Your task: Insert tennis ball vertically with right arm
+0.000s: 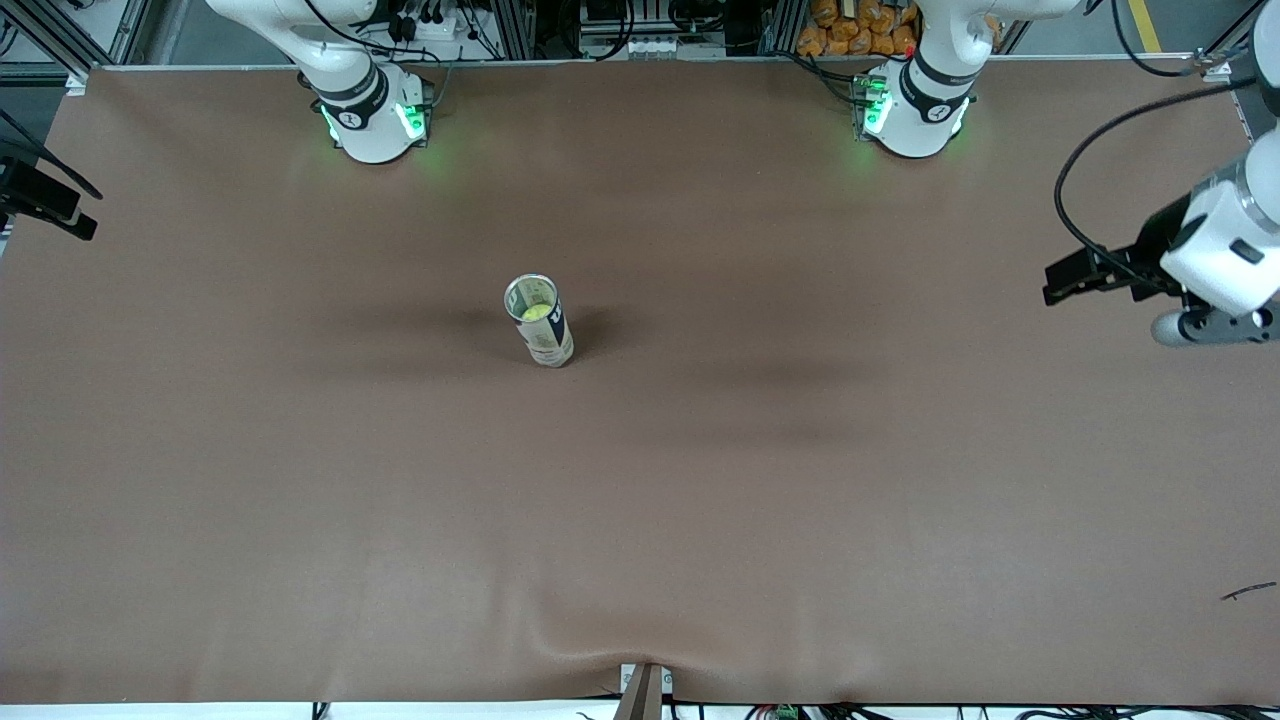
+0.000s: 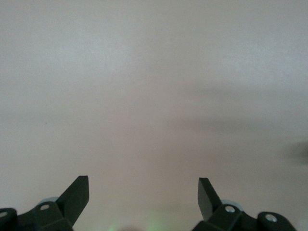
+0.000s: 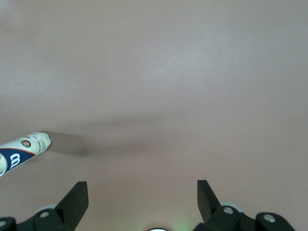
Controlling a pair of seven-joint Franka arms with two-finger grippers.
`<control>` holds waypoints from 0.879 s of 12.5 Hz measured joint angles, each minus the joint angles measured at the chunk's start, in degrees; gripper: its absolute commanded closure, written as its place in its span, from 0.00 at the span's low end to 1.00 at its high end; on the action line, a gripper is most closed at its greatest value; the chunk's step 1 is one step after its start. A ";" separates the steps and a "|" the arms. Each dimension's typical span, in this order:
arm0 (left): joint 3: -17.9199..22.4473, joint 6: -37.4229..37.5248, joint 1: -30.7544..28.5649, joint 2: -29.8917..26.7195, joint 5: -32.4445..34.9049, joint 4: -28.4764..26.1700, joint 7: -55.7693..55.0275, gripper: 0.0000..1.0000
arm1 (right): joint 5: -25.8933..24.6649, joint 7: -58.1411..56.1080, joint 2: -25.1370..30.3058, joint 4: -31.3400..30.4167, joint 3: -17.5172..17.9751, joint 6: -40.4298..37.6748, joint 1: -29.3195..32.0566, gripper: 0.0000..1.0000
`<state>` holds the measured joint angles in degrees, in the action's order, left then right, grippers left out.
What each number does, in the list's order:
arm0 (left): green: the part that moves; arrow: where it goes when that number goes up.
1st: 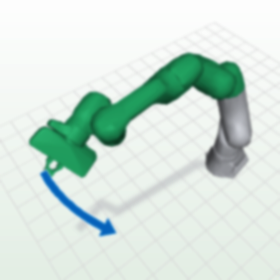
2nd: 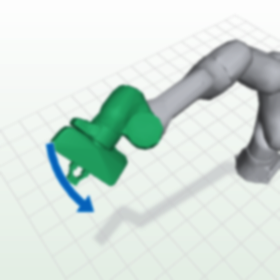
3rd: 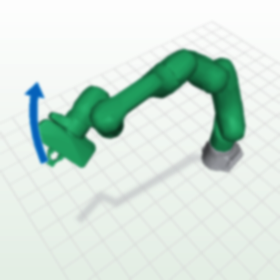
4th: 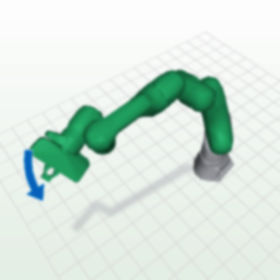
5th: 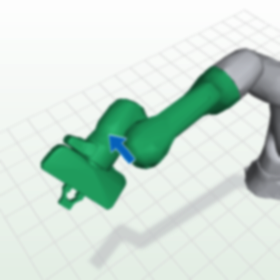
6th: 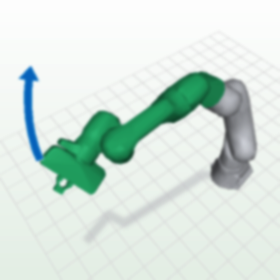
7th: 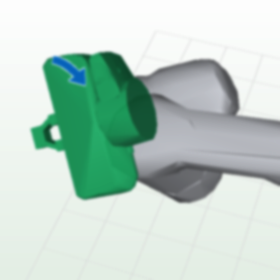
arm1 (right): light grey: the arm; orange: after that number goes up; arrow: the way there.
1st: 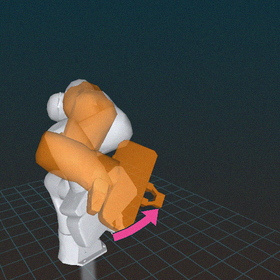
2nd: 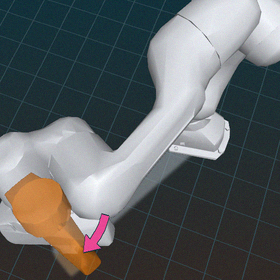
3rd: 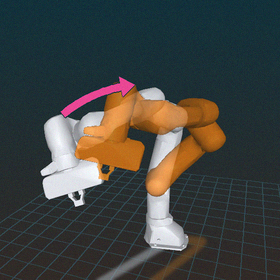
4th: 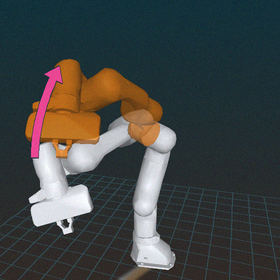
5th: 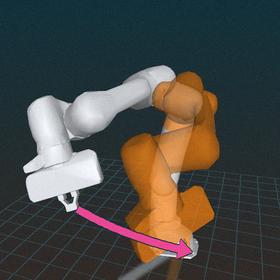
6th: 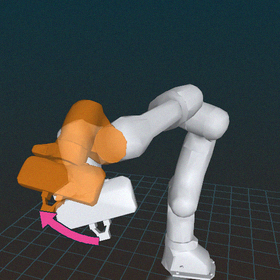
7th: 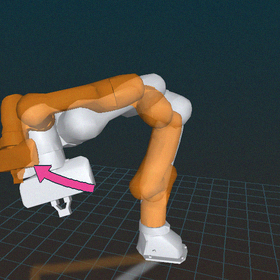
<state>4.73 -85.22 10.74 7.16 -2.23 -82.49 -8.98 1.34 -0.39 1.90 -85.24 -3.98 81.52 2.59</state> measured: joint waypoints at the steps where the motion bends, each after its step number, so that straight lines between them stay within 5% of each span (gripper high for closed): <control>1: -1.56 -0.62 -1.68 -0.32 0.00 -0.67 -0.08 0.00 | 0.00 0.00 0.00 0.00 0.00 0.00 0.00 0.00; 7: -5.82 -1.60 -8.59 -1.07 0.00 -2.20 -0.07 0.00 | -0.03 0.00 0.00 0.00 0.09 -0.01 -0.01 0.00; 11: -6.65 -1.58 -9.49 -6.84 0.00 -6.03 -0.08 0.00 | -0.07 -0.01 0.00 0.00 0.52 -0.08 -0.06 0.00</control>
<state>-1.92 -86.81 1.24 0.32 -2.23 -88.53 -9.06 1.27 -0.40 1.90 -85.24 -3.47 81.44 2.53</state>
